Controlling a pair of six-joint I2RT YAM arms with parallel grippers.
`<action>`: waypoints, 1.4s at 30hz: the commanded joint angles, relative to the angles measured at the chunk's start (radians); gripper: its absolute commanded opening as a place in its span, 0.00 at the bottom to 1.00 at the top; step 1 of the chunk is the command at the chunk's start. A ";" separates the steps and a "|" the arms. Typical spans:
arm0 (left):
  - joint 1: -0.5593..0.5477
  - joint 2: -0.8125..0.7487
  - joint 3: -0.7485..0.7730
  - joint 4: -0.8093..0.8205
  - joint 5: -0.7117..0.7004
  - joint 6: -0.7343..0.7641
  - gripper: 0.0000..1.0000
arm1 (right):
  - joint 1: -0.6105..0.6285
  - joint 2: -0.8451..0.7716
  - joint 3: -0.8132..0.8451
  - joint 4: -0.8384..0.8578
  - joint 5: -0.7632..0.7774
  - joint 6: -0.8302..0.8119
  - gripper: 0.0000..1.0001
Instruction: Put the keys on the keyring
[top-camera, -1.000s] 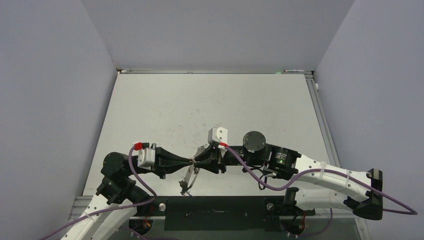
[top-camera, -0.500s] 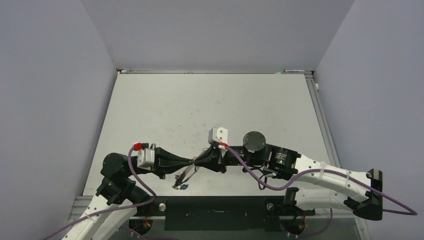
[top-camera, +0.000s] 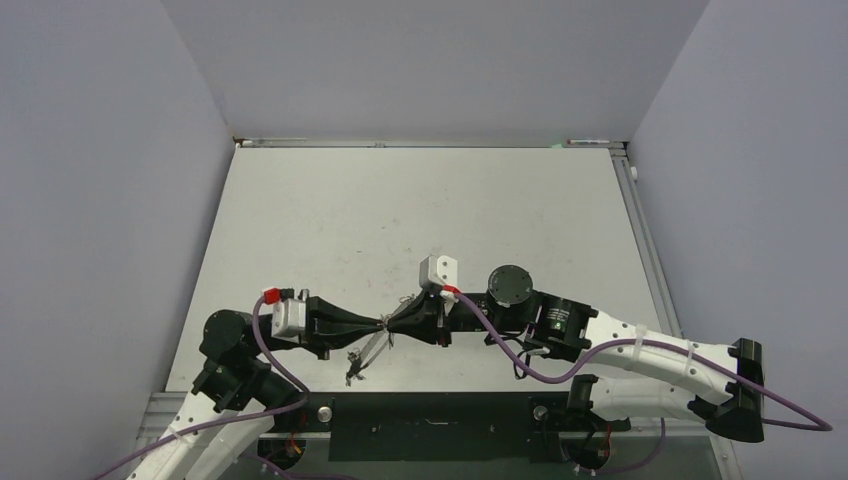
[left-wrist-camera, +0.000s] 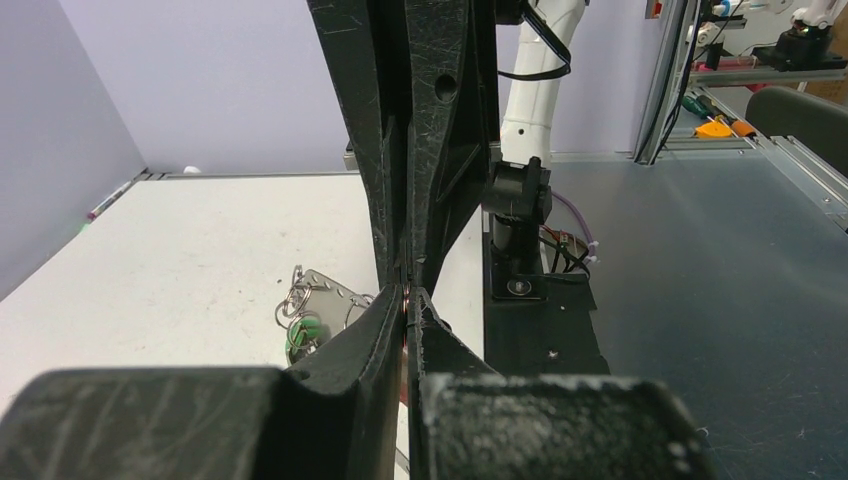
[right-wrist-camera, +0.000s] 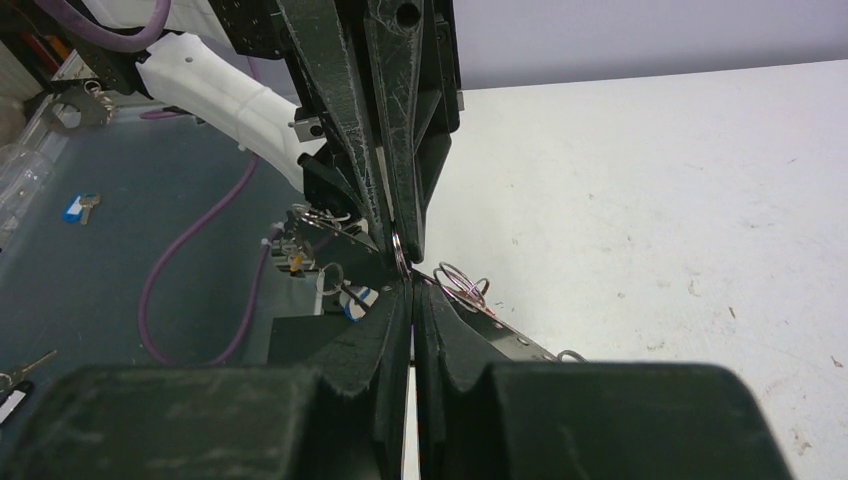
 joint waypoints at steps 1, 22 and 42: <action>0.006 -0.018 0.006 0.116 0.001 -0.023 0.00 | -0.015 0.007 -0.010 0.073 -0.033 0.019 0.05; 0.017 -0.051 -0.043 0.295 0.019 -0.141 0.00 | -0.076 0.058 -0.052 0.238 -0.177 0.086 0.05; 0.032 -0.042 -0.077 0.458 0.047 -0.251 0.00 | -0.102 0.104 -0.060 0.357 -0.264 0.135 0.25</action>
